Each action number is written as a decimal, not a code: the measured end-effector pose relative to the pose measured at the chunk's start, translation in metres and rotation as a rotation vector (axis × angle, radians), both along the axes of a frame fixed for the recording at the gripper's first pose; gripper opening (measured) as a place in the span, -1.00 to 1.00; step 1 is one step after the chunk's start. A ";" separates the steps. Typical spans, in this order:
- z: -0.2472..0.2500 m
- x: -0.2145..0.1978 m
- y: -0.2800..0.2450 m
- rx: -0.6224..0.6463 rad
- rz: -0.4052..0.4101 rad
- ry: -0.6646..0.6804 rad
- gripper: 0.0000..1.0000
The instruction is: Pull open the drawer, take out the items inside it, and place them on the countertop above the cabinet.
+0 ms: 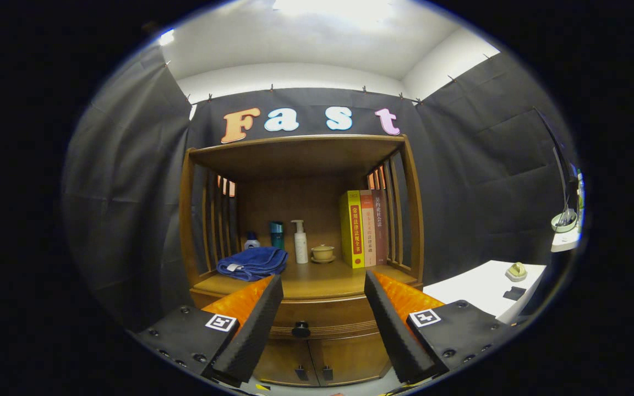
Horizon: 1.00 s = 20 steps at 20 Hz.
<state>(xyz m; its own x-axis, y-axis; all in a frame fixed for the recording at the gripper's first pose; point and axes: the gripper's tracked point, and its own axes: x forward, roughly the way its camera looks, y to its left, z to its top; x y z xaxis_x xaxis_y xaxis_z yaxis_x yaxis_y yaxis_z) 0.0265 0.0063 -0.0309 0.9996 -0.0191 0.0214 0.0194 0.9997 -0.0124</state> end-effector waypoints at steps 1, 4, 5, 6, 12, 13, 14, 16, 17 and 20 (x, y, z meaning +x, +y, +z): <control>-0.008 0.004 0.006 -0.003 0.008 0.010 0.97; -0.036 0.019 0.009 -0.027 0.010 0.032 0.97; -0.043 0.025 0.013 -0.026 0.014 0.042 0.96; -0.051 0.031 0.017 -0.023 0.021 0.053 0.96; -0.108 0.061 0.036 -0.022 0.056 0.114 0.96; -0.120 0.067 0.039 -0.025 0.063 0.131 0.96; -0.133 0.073 0.042 -0.026 0.072 0.144 0.97; -0.159 0.081 0.051 -0.023 0.099 0.173 0.97; -0.171 0.084 0.055 -0.019 0.110 0.188 0.97; -0.197 0.090 0.063 -0.006 0.139 0.232 0.97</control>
